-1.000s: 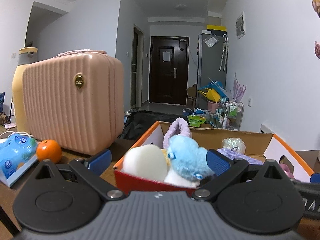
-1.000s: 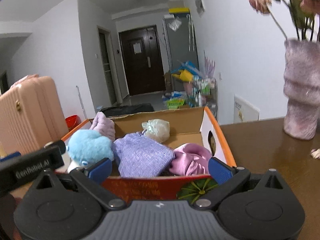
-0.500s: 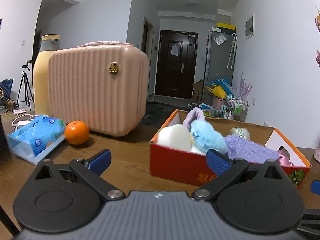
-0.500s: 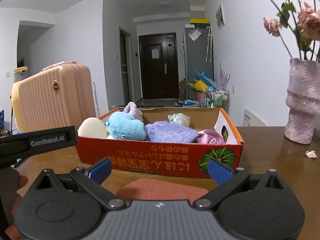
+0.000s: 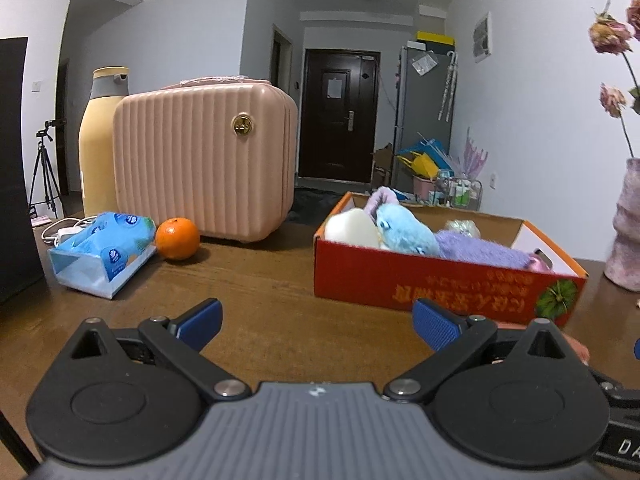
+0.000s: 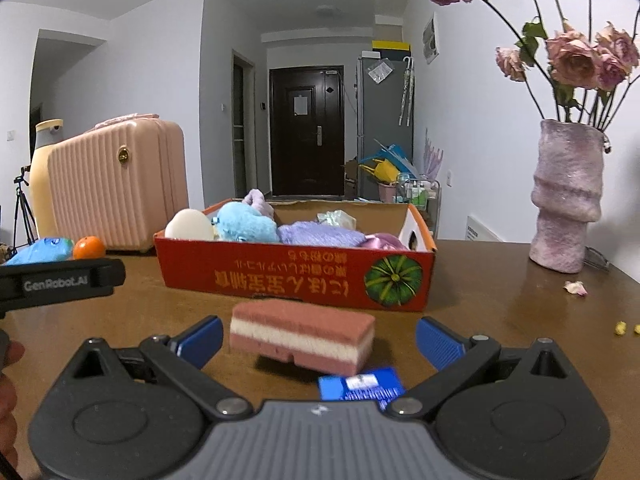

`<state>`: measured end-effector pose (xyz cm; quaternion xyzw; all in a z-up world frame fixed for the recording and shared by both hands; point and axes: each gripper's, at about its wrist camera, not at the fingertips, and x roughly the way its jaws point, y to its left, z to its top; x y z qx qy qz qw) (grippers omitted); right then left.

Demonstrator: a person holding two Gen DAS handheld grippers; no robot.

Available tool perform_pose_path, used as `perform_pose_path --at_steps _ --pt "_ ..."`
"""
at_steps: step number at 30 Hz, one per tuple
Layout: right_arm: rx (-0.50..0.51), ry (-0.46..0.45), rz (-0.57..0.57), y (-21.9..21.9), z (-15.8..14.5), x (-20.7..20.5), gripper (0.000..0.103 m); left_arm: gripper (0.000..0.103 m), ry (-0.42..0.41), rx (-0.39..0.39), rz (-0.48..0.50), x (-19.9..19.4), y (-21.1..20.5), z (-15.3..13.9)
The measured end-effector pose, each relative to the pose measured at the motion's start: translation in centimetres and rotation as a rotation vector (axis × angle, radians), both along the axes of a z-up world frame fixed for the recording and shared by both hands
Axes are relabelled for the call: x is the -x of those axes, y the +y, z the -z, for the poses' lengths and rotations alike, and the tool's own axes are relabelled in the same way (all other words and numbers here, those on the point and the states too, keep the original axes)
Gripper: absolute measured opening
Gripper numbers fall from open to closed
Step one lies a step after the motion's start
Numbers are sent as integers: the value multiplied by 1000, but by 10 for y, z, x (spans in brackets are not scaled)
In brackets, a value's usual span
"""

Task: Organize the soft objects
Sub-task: 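Withdraw both grippers from the box back over the table, then lower the right gripper onto the blue handkerchief pack and close it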

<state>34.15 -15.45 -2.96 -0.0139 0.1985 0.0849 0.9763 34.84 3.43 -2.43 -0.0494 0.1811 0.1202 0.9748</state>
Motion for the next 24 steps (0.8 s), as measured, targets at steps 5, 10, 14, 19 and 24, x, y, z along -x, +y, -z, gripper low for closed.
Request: perform_pose_path --at_steps 5,10,14,19,24 --pt "10 16 2 -8 3 21 103 103 16 -11 21 21 -5 0" --pt "9 48 3 -17 7 36 103 103 38 -10 42 40 -9 2" --pt "17 77 6 -24 10 45 103 103 53 -16 73 54 -15 4" --pt "24 122 20 -27 16 39 103 103 60 -35 91 63 -21 6" --pt "80 171 16 -22 25 20 101 103 84 -26 93 58 -22 9"
